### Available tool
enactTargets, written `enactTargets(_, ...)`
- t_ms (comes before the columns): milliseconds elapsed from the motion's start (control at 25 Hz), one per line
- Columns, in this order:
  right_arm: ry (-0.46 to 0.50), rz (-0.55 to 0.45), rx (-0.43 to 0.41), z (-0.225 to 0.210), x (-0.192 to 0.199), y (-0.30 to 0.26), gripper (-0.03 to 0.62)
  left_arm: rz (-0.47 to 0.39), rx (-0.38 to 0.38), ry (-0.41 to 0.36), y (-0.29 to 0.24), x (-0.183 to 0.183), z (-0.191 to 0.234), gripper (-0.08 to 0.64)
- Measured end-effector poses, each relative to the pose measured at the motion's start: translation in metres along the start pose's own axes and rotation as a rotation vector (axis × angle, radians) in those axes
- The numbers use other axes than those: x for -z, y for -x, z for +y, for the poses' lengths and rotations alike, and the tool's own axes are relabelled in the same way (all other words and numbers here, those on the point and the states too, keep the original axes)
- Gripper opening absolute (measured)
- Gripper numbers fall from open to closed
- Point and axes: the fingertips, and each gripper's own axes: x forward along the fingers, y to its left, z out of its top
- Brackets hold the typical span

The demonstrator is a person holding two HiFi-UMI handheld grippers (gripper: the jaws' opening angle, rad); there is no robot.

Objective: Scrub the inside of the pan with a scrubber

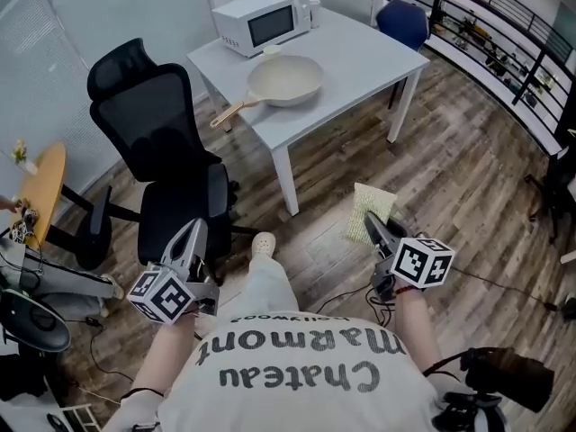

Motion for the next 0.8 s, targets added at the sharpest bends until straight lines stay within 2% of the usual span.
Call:
enactTargets(160, -0.037, -0.021, 0.013, -0.007, 0.005, 0.002, 0.055, 0.001, -0.01, -0.015, -0.013, -0.003, 0.004, -0.004)
enactTargets(400, -0.145, -0.025, 0.052, -0.024, 0.012, -0.018, 0.055, 0.013, -0.008, -0.035, -0.042, 0.002, 0.018, 0.0)
enactTargets(600, -0.125, 0.028, 0.103, -0.04, 0.001, -0.059, 0.055, 0.038, -0.005, 0.01, -0.086, 0.009, 0.055, -0.002)
enactTargets(800, -0.099, 0.038, 0.105, -0.038, -0.028, -0.107, 0.055, 0.047, 0.015, -0.014, -0.132, -0.004, 0.08, -0.003)
